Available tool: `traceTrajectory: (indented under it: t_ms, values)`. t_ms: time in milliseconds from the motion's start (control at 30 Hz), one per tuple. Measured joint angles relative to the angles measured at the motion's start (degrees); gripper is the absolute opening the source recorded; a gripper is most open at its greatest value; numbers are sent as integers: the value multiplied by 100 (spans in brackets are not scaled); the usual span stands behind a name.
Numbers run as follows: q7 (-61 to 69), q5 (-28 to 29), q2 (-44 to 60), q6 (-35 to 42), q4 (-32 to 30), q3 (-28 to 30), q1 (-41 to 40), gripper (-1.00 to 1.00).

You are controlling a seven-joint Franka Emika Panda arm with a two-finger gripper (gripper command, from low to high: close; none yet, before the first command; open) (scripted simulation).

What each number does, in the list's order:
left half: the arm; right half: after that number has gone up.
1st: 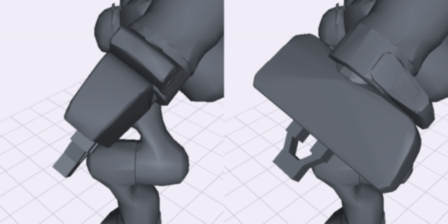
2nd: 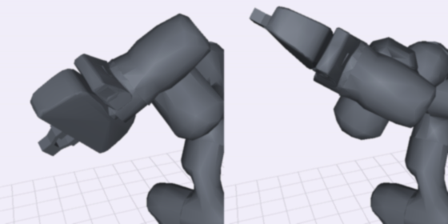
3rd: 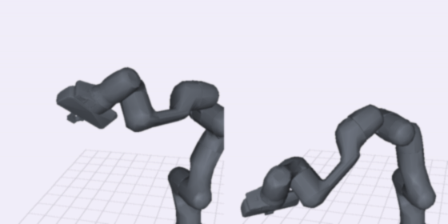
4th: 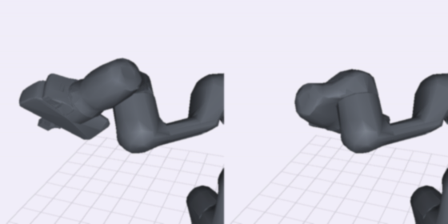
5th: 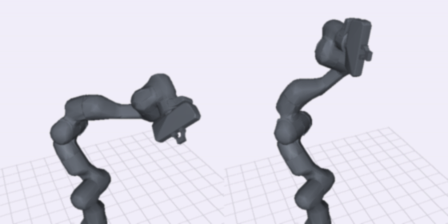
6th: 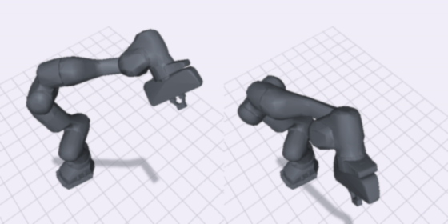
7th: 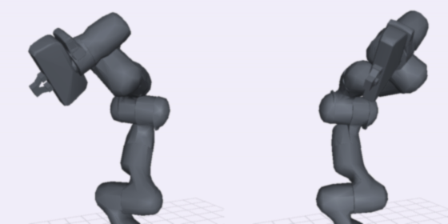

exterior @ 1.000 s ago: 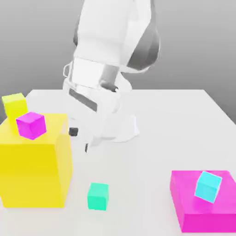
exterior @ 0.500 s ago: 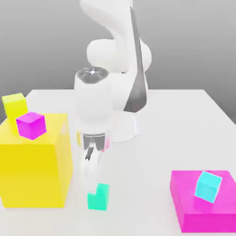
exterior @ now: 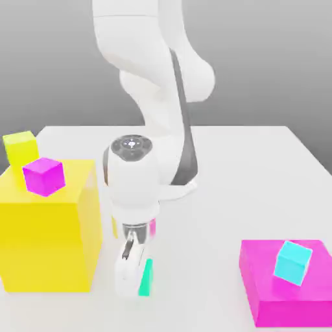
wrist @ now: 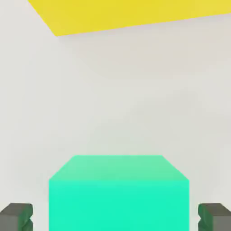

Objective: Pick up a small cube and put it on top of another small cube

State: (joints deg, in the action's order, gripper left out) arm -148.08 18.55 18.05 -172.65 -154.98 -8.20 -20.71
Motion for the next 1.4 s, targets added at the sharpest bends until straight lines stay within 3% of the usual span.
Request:
traceTrajectory:
  t_ms: [167,400,600,867,1233,1400]
  values:
    - [56,-76,-60,37,-11,-80,-61,-100]
    - [644,-875,-751,537,-151,-832,-627,-100]
    - [1036,-1380,-1316,997,-284,-1060,-738,-100]
    - [2245,-1375,-1613,2009,410,-1630,168,-100]
    - [4555,-1983,-1995,3421,1499,-2433,1671,-100]
    - [4315,-1424,-1330,2809,1458,-2188,1938,-100]
